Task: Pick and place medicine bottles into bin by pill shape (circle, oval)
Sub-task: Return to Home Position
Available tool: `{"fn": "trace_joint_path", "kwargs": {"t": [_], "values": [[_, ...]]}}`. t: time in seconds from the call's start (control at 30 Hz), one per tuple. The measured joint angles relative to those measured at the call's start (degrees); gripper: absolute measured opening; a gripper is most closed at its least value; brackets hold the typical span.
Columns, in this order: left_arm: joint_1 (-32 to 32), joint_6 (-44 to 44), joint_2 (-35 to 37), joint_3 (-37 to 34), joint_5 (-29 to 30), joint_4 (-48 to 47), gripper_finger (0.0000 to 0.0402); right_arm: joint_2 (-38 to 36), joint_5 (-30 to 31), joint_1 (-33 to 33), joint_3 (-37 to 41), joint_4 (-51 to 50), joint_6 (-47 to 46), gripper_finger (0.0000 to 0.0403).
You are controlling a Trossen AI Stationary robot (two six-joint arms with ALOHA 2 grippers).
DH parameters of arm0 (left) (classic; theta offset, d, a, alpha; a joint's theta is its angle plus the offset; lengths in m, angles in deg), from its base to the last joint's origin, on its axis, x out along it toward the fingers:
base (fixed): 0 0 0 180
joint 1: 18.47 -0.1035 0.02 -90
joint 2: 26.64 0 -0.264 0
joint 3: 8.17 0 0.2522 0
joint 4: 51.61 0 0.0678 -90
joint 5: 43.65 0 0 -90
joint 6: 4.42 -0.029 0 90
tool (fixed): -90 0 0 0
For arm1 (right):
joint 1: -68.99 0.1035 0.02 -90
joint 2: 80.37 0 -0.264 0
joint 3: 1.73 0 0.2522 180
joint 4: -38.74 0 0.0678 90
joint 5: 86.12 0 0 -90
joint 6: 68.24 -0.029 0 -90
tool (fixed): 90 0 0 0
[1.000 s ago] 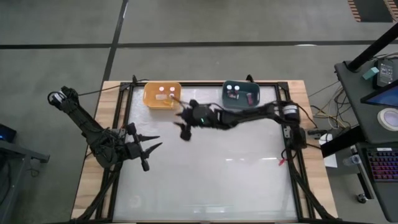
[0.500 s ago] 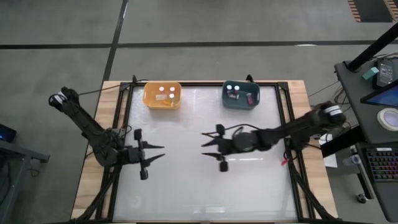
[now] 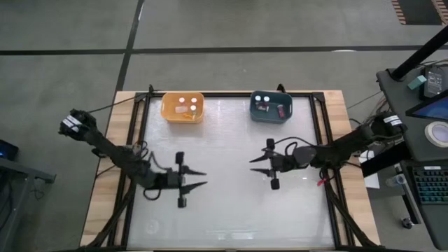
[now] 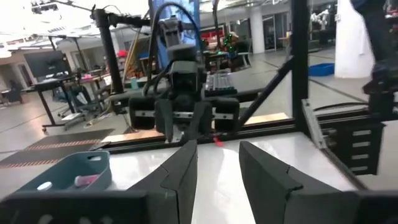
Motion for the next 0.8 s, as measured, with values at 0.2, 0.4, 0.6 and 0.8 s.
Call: {"fn": "trace_joint_path", "kwargs": {"t": [0.2, 0.4, 0.6, 0.8], "values": [[-12.3, 0.4, 2.9, 0.0, -12.5, -4.3, 0.0104, -7.5, -3.6, -4.6, 4.5, 0.7, 3.9, 0.0094], [-20.7, 0.4, 8.7, -0.1, -17.7, -13.5, 0.0104, -17.1, -6.4, -9.6, 9.9, 0.7, 5.3, 0.0072], [-24.1, 0.5, 15.6, -1.9, -20.9, -18.6, 0.0104, -26.2, -7.9, -11.3, 15.8, 0.4, 5.4, 0.006], [-24.6, 0.7, 23.6, -8.5, -22.4, -16.7, 0.0104, -34.1, -7.9, -11.3, 19.4, 0.4, 5.8, 0.0058]]}}
